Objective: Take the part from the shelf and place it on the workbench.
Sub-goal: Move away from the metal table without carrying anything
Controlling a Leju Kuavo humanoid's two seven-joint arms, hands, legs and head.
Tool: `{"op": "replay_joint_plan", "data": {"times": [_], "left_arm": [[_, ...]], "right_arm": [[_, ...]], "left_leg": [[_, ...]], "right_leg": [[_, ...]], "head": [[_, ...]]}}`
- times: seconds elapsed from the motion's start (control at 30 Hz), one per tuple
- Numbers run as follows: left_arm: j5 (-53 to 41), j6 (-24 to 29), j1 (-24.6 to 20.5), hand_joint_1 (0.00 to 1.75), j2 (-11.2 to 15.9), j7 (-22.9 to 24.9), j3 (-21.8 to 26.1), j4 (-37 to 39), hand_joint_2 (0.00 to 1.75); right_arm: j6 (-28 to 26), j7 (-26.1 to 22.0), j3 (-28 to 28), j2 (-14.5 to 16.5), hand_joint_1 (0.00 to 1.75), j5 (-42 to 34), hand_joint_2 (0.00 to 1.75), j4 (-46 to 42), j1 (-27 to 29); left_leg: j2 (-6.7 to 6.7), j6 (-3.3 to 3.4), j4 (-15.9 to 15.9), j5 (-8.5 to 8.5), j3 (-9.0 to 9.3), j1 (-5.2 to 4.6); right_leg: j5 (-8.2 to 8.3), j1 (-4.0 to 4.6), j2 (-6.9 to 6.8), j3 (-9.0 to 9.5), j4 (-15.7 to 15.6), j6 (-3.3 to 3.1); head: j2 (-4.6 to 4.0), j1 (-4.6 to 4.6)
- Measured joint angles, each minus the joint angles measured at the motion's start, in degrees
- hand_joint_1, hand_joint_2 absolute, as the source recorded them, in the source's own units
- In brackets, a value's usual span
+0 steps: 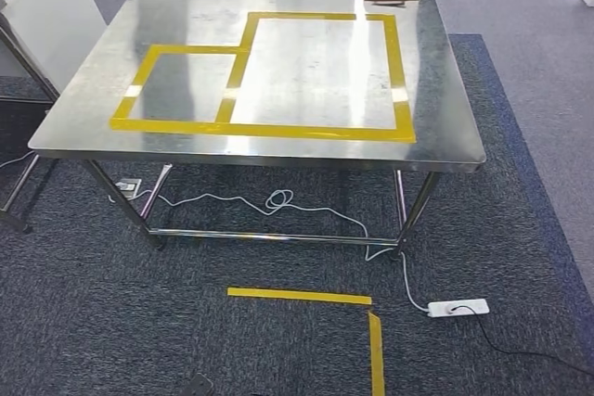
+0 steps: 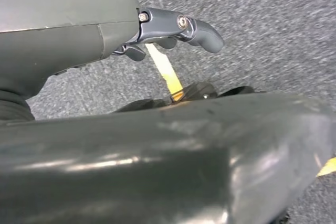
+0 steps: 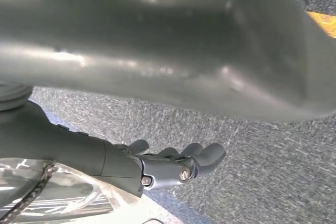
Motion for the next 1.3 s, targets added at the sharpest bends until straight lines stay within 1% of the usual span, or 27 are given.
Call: {"op": "replay_joint_plan", "data": {"times": [0.03, 0.1, 0.13, 0.17, 0.27, 0.3, 0.33, 0.37, 0.43, 0.47, 0.5, 0.53, 0.6, 0.63, 0.67, 0.77, 0.8, 0.83, 0.87, 0.93, 0.97, 1.0, 1.03, 1.1, 1.17, 1.2, 1.3], "left_arm": [[0.0, 0.0, 0.0, 0.0, 0.0, 0.1, 0.0, 0.0, 0.0], [0.0, 0.0, -0.2, 0.0, 0.1, 0.2, 0.0, 0.0, 0.0], [0.0, 0.0, -0.3, 0.0, 0.1, 0.2, 0.0, 0.0, 0.0], [0.0, 0.0, -0.4, 0.0, 0.1, 0.2, 0.0, 0.0, 0.0], [0.0, 0.0, -0.4, 0.0, 0.1, 0.2, 0.0, 0.0, 0.0], [0.0, 0.0, -0.4, 0.0, 0.1, 0.2, 0.0, 0.0, 0.0], [0.0, -0.1, -0.4, 0.0, 0.0, 0.2, 0.0, 0.0, 0.0], [0.0, -0.1, -0.5, 0.0, 0.0, 0.2, 0.0, 0.0, 0.0], [0.0, -0.1, -0.5, 0.0, 0.0, 0.2, 0.0, 0.0, 0.0], [0.0, -0.1, -0.5, 0.0, 0.0, 0.2, 0.0, 0.0, 0.0], [0.0, -0.1, -0.5, 0.0, 0.0, 0.2, 0.0, 0.0, 0.0], [0.0, -0.2, -0.5, 0.0, 0.0, 0.2, 0.0, 0.0, 0.0], [0.0, -0.2, -0.5, 0.0, 0.0, 0.2, 0.0, 0.0, 0.0], [0.0, -0.2, -0.5, 0.0, 0.0, 0.2, 0.0, 0.0, 0.0], [0.0, -0.2, -0.5, 0.0, 0.0, 0.2, 0.0, 0.0, 0.0], [0.0, -0.2, -0.6, 0.0, 0.0, 0.2, 0.0, 0.0, 0.0], [0.0, -0.2, -0.5, 0.0, 0.0, 0.2, 0.0, 0.0, 0.0], [0.0, -0.2, -0.4, 0.0, 0.0, 0.2, 0.0, 0.0, 0.0], [0.0, -0.1, -0.4, 0.0, 0.0, 0.2, 0.0, 0.0, 0.0], [0.0, -0.1, -0.4, 0.0, 0.0, 0.2, 0.0, 0.0, 0.0], [0.0, -0.1, -0.3, 0.0, 0.0, 0.2, 0.0, 0.0, 0.0], [0.0, -0.1, -0.3, 0.0, 0.0, 0.2, 0.0, 0.0, 0.0], [0.0, -0.1, -0.3, 0.0, 0.0, 0.2, 0.0, 0.0, 0.0], [0.0, 0.0, -0.3, 0.0, 0.1, 0.2, 0.0, 0.0, 0.0], [0.0, 0.0, -0.4, 0.0, 0.1, 0.2, 0.0, 0.0, 0.0], [0.0, 0.0, -0.4, 0.0, 0.1, 0.2, 0.0, 0.0, 0.0], [0.0, 0.0, -0.3, 0.0, 0.1, 0.2, 0.0, 0.0, 0.0]], "right_arm": [[0.0, 0.0, 0.0, 0.0, 0.0, 0.0, 0.0, 0.0, 0.0], [0.1, 0.0, -0.1, 0.0, 0.0, 0.0, 0.0, 0.0, -0.1], [0.1, 0.0, -0.1, 0.0, 0.0, 0.0, 0.0, 0.0, -0.1], [0.1, 0.0, -0.1, 0.0, 0.0, 0.0, 0.0, 0.0, -0.1], [0.1, 0.0, -0.2, 0.0, 0.0, 0.1, 0.0, 0.0, -0.2], [0.1, 0.0, -0.2, 0.0, 0.0, 0.1, 0.0, 0.0, -0.2], [0.1, 0.0, -0.2, 0.0, 0.0, 0.1, 0.0, 0.0, -0.2], [0.1, 0.0, -0.3, 0.0, 0.0, 0.1, 0.0, 0.0, -0.2], [0.1, 0.0, -0.3, 0.0, 0.0, 0.1, 0.0, 0.0, -0.2], [0.1, 0.0, -0.3, 0.0, 0.0, 0.1, 0.0, 0.0, -0.1], [0.1, 0.0, -0.3, 0.0, 0.0, 0.1, 0.0, 0.0, -0.1], [0.1, 0.0, -0.3, 0.0, 0.0, 0.1, 0.0, 0.0, 0.0], [0.1, 0.0, -0.3, -0.1, 0.0, 0.1, 0.0, 0.0, -0.1], [0.1, 0.0, -0.3, -0.1, 0.0, 0.1, 0.0, 0.0, -0.2], [0.1, 0.0, -0.3, -0.1, 0.0, 0.1, 0.0, 0.0, -0.3], [0.1, 0.0, -0.3, -0.1, 0.0, 0.1, 0.0, 0.0, -0.2], [0.1, 0.0, -0.4, -0.1, 0.0, 0.1, 0.0, 0.0, -0.2], [0.1, 0.0, -0.4, -0.1, 0.0, 0.1, 0.0, 0.0, -0.2], [0.1, 0.0, -0.4, -0.1, 0.0, 0.1, 0.0, 0.0, -0.2], [0.1, 0.0, -0.4, 0.0, 0.0, 0.1, 0.0, 0.0, -0.2], [0.1, 0.0, -0.4, 0.0, 0.0, 0.1, 0.0, 0.0, -0.2], [0.1, 0.0, -0.4, 0.0, 0.0, 0.1, 0.0, 0.0, -0.2], [0.1, 0.0, -0.4, 0.0, 0.0, 0.1, 0.0, 0.0, -0.2], [0.2, 0.0, -0.4, 0.0, 0.0, 0.1, 0.0, 0.0, -0.2], [0.2, 0.0, -0.4, 0.0, 0.0, 0.1, 0.0, 0.0, -0.2], [0.3, 0.0, -0.4, 0.0, 0.0, 0.1, 0.0, 0.0, -0.3], [0.3, 0.0, -0.4, 0.1, 0.0, 0.1, 0.0, 0.0, -0.3]], "left_leg": [[0.0, 0.13, -2.3, 1.42, 1.57, 0.02], [-0.04, 0.65, -10.3, 4.81, 6.03, -0.05], [-0.06, 0.94, -13.6, 5.76, 7.63, -0.13], [-0.08, 1.22, -15.6, 6.16, 8.4, -0.22], [-0.03, 2.07, -16.4, 6.58, 8.0, -0.3], [0.03, 2.47, -16.7, 6.95, 7.86, -0.24], [0.1, 2.87, -17.0, 7.34, 7.64, -0.16], [0.17, 3.16, -17.1, 7.71, 7.32, -0.13], [0.2, 3.45, -17.1, 8.33, 6.4, -0.26], [0.22, 3.47, -17.0, 8.64, 5.95, -0.34], [0.23, 3.44, -17.0, 8.94, 5.53, -0.41], [0.23, 3.38, -16.9, 9.21, 5.19, -0.46], [0.22, 3.08, -16.8, 9.65, 4.78, -0.57], [0.21, 2.87, -16.7, 9.84, 4.63, -0.69], [0.22, 2.61, -16.7, 10.04, 4.52, -0.79], [0.2, 1.66, -16.6, 10.62, 4.3, -0.75], [0.14, 1.29, -16.3, 10.29, 4.11, -0.68], [0.07, 0.93, -15.2, 9.16, 3.64, -0.62], [0.0, 0.6, -12.9, 7.21, 2.8, -0.5], [-0.05, 0.08, -5.7, 2.34, 0.45, -0.21], [-0.05, -0.03, -2.5, 0.81, -0.34, -0.1], [-0.05, -0.04, -1.0, 0.44, -0.36, -0.06], [-0.05, 0.05, -1.9, 1.27, 0.66, -0.05], [-0.06, 0.59, -8.9, 4.68, 4.9, -0.12], [-0.07, 1.28, -15.3, 6.71, 8.19, -0.32], [-0.07, 1.54, -16.6, 6.82, 8.68, -0.43], [0.01, 2.3, -17.4, 7.09, 8.32, -0.28]], "right_leg": [[0.06, 0.0, 0.02, -0.22, 0.2, 0.05], [0.13, 0.11, 0.05, -0.48, 0.5, 0.27], [0.21, 0.21, 0.08, -0.68, 0.7, 0.49], [0.36, 0.29, 0.08, -0.96, 0.8, 0.81], [0.78, 0.22, 0.08, -1.72, 1.0, 1.95], [0.15, 0.14, 0.11, -2.13, 1.6, 2.24], [-1.18, 0.09, 0.17, -2.91, 3.2, 2.46], [-3.19, 0.04, 0.23, -4.17, 6.1, 2.65], [-7.33, 0.03, 0.26, -7.17, 13.7, 2.96], [-8.33, 0.03, 0.26, -7.99, 16.3, 3.05], [-8.22, 0.04, 0.25, -7.76, 16.8, 3.05], [-7.03, 0.04, 0.25, -6.26, 14.8, 2.96], [-3.87, 0.07, 0.25, -1.09, 6.2, 2.62], [-2.87, 0.13, 0.28, 0.98, 2.5, 2.4], [-2.41, 0.2, 0.3, 2.16, 0.1, 2.17], [-1.87, 0.39, 0.24, 2.2, -0.8, 1.28], [-1.53, 0.32, 0.16, 2.09, -0.9, 0.9], [-1.14, 0.19, 0.08, 1.98, -1.0, 0.53], [-0.75, 0.06, 0.01, 1.79, -1.1, 0.18], [-0.19, 0.09, -0.02, 1.22, -1.0, -0.09], [0.05, 0.12, -0.03, 0.83, -0.9, -0.12], [0.24, 0.14, -0.03, 0.47, -0.8, -0.06], [0.37, 0.15, -0.02, 0.21, -0.7, 0.0], [0.54, 0.18, 0.02, -0.05, -0.5, 0.16], [0.7, 0.38, 0.02, -0.39, -0.2, 0.54], [0.84, 0.46, 0.0, -0.68, -0.1, 0.82], [0.79, 0.48, 0.0, -1.52, 0.3, 1.83]], "head": [[0.0, -0.01], [0.0, 0.0], [0.0, 0.01], [0.0, 0.05], [0.0, 0.07], [0.0, 0.12], [0.0, 0.25], [0.0, 0.36], [0.0, 0.54], [0.0, 0.54], [0.0, 0.53], [0.0, 0.53], [0.0, 0.54], [0.0, 0.51], [0.0, 0.47], [0.0, 0.49], [0.0, 0.51], [0.0, 0.44], [0.0, 0.32], [0.0, 0.08], [0.0, 0.07], [0.0, 0.07], [0.0, 0.06], [0.0, 0.06], [0.0, 0.08], [0.0, 0.11], [0.0, 0.14]]}}
